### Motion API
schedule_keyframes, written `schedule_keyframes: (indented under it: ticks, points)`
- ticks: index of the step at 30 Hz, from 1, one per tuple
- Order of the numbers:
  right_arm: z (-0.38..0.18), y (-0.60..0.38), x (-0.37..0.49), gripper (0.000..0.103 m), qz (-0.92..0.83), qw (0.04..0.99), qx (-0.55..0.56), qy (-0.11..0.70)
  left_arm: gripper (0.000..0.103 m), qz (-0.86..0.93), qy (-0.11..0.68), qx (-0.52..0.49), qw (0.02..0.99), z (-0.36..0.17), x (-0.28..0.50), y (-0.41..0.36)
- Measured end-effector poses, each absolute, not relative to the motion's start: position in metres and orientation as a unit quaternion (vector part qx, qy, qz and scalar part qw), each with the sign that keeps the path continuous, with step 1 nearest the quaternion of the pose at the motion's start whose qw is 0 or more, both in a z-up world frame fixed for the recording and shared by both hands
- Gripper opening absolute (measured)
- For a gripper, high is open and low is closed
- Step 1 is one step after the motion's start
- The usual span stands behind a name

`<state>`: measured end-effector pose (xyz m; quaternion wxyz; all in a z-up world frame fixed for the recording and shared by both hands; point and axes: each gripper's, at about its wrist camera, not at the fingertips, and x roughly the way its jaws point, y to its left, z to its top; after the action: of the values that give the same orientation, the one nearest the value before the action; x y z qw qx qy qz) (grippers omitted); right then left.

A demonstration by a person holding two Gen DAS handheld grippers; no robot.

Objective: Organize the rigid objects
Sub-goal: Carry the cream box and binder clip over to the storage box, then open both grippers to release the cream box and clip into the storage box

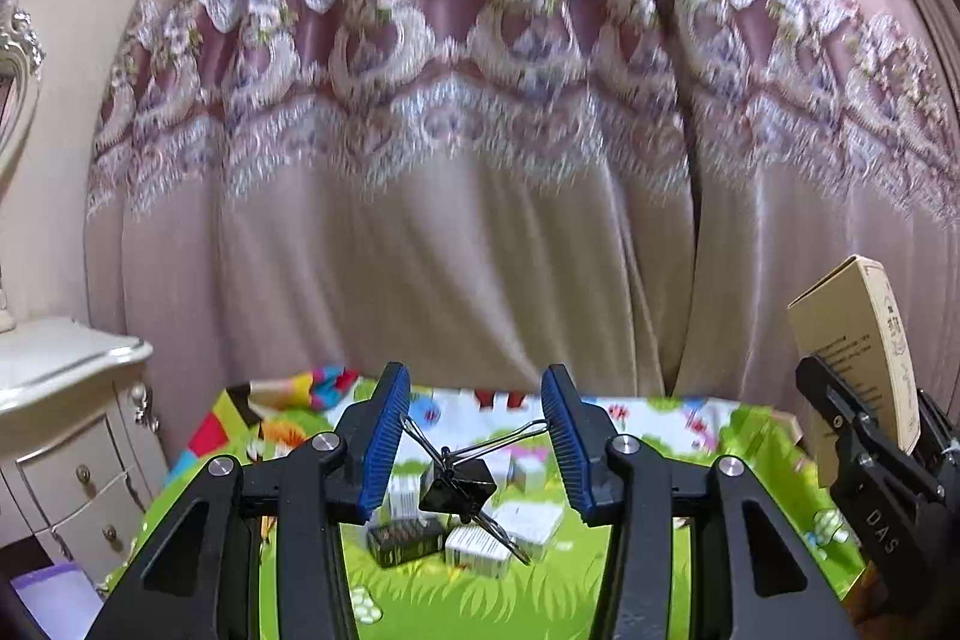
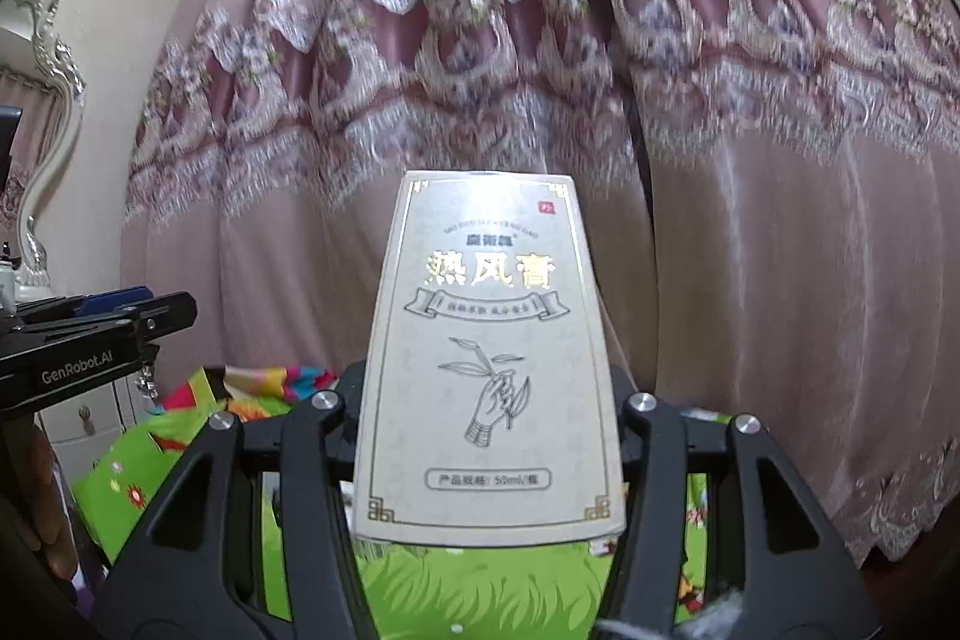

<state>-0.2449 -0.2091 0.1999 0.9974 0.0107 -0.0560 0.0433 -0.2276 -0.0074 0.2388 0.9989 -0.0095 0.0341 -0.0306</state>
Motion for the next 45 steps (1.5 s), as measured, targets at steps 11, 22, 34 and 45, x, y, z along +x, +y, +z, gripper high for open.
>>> schedule_keyframes:
  ticks: [11, 22, 34, 45]
  points:
    - [0.215, -0.180, -0.266, 0.055, 0.077, 0.994, -0.014, -0.077, 0.047, -0.022, 0.020, -0.025, 0.999, 0.247, -0.241, 0.015]
    - [0.214, -0.103, -0.268, 0.055, 0.219, 0.975, -0.030, -0.038, 0.047, 0.059, 0.061, -0.042, 0.996, 0.225, -0.272, 0.093]
    - [0.183, 0.031, -0.271, 0.055, 0.422, 0.900, -0.085, 0.066, 0.047, 0.219, 0.142, -0.089, 0.961, 0.172, -0.322, 0.217]
    - [0.110, 0.135, -0.267, 0.055, 0.507, 0.822, -0.154, 0.208, 0.047, 0.318, 0.257, -0.164, 0.898, 0.088, -0.359, 0.314]
